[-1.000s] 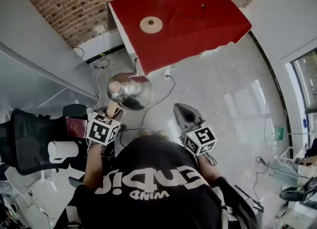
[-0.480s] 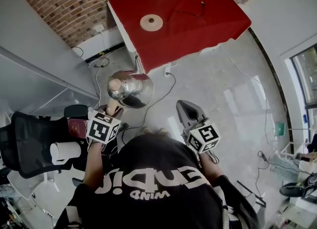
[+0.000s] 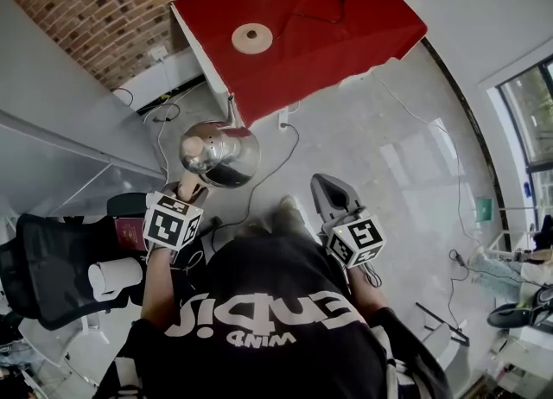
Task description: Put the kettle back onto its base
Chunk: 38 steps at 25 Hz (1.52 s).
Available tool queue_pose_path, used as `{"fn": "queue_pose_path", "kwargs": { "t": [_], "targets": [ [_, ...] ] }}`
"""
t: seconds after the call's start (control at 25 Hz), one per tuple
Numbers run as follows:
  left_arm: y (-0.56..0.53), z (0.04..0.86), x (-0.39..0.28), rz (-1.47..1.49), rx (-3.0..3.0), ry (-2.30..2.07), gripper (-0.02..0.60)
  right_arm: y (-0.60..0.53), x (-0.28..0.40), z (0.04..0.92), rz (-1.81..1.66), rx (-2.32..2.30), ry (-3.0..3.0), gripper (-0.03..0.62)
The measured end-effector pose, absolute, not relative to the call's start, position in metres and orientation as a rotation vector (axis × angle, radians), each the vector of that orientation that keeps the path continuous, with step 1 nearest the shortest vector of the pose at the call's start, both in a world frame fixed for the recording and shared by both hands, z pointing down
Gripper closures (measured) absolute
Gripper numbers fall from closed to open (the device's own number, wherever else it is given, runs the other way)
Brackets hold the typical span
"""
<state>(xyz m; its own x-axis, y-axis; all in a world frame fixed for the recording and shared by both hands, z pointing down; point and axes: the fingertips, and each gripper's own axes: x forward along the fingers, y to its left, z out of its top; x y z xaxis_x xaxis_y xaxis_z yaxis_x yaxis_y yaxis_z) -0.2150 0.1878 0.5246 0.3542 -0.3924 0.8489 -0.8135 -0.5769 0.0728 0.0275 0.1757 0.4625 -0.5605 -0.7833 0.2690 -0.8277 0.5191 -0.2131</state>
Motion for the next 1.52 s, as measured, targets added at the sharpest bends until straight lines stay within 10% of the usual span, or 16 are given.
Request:
{"fn": "queue_pose_path", "kwargs": {
  "t": [1.52],
  "targets": [
    [-0.084, 0.521, -0.126, 1.116, 2.011, -1.195, 0.517, -0.118, 0.122, 0.467, 0.494, 1.232, -2.707, 0.573]
  ]
}}
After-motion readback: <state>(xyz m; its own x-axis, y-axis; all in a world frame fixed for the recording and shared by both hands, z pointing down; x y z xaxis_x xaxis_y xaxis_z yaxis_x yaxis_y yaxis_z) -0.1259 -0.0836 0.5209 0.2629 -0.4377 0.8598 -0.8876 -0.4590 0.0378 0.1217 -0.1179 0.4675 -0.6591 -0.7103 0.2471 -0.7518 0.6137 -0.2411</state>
